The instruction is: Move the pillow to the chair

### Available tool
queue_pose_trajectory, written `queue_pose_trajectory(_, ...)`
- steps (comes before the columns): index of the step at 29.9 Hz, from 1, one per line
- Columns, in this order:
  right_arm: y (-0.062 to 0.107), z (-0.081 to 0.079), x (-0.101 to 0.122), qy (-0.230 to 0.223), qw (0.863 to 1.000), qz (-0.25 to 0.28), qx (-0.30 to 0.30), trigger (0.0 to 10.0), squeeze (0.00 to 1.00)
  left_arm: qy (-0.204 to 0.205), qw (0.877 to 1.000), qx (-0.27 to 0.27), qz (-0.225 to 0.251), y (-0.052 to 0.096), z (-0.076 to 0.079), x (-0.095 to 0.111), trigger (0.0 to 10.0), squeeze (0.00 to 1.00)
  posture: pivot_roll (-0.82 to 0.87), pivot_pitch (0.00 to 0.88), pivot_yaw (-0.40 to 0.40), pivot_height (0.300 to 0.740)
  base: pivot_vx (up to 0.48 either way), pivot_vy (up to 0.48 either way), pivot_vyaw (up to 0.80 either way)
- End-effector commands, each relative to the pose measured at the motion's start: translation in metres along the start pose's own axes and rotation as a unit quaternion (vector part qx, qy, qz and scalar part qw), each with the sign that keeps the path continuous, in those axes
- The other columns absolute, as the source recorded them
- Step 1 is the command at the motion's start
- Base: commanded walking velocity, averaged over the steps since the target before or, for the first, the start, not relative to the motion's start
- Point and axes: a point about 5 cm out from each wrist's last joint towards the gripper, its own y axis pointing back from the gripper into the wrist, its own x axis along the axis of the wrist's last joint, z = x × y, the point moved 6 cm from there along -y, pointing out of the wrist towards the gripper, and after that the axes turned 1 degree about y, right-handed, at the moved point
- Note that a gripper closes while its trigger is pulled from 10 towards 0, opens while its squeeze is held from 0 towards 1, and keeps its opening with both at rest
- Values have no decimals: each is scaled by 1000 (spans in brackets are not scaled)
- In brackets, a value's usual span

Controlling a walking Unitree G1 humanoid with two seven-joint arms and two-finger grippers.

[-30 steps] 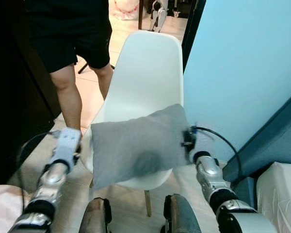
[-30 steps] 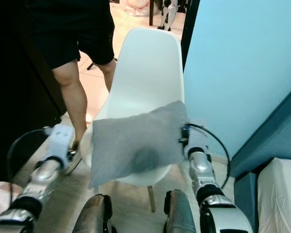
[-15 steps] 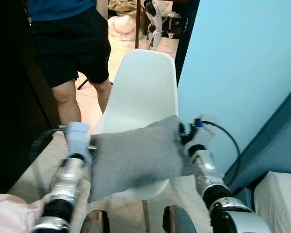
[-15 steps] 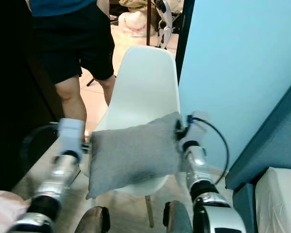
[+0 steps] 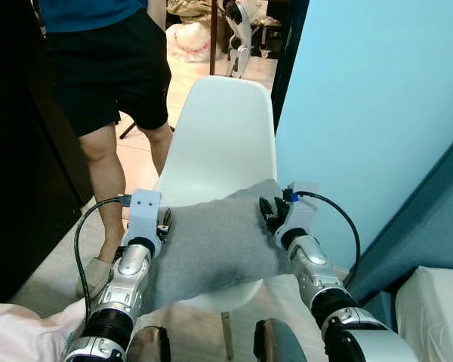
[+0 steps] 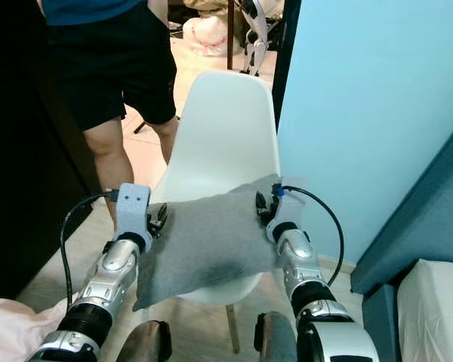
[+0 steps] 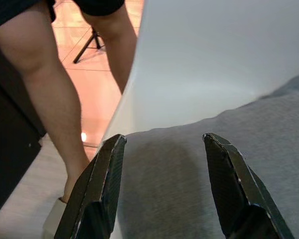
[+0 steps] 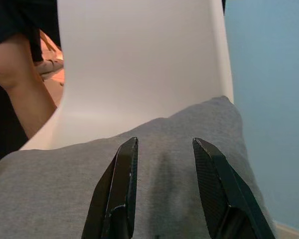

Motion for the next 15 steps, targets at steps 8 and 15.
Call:
queue_pose_trajectory(8,6,4,-17,-1,999,-31,-8,10000,0,-11,1000,8,-10,2,-5,-2,10000,0,26,0,-89,646,0,0,0)
queue_pose_trajectory(15,5,4,-16,2,1000,-30,-6,10000,0,-14,1000,9,-12,2,-4,-3,10000,0,27,0,-91,666,0,0,0)
